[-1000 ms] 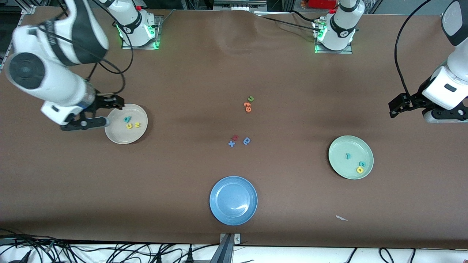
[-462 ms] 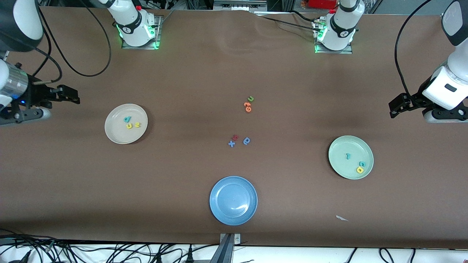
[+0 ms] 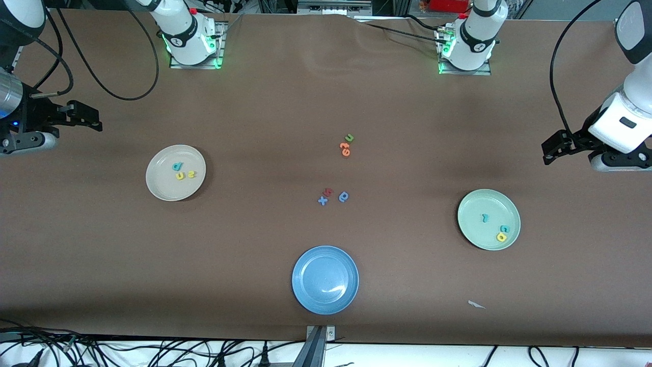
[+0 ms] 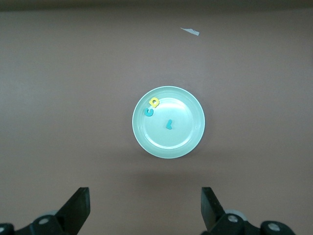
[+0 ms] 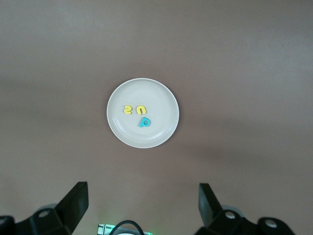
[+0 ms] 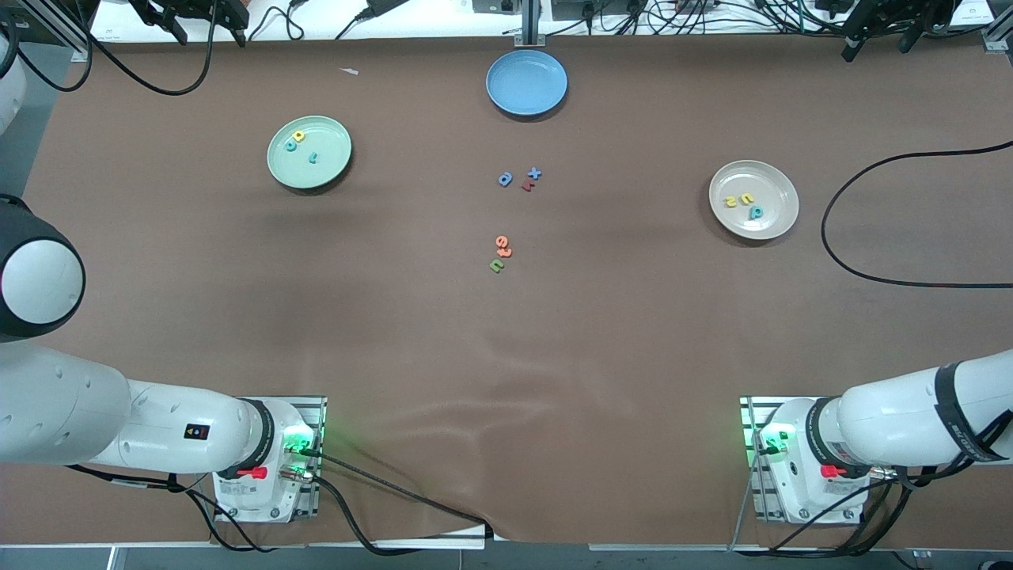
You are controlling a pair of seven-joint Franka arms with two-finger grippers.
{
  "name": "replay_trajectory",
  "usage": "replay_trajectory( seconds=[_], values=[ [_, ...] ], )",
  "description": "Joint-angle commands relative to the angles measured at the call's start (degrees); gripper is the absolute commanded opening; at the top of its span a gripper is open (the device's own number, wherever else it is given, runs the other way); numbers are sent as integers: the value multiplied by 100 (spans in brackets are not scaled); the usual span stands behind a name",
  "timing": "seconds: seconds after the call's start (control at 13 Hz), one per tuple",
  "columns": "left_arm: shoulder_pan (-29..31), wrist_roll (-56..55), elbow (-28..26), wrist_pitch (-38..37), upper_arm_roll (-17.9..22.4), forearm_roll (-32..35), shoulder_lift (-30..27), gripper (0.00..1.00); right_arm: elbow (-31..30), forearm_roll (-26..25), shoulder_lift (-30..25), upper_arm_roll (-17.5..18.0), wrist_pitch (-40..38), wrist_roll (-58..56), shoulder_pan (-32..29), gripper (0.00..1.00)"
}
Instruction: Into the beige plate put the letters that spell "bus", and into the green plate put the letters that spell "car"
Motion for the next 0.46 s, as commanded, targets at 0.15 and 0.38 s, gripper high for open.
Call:
replay_trajectory(
  seconds=[0.15,0.38],
  values=[
    [50,-11,26,-62,-13,-179,-23,100,29,-92,-5,-91,-62,-72,62,100],
    [50,-11,26,-106,-13,-179,-23,100,29,-137,4,-91,-53,-46,62,100]
  ],
)
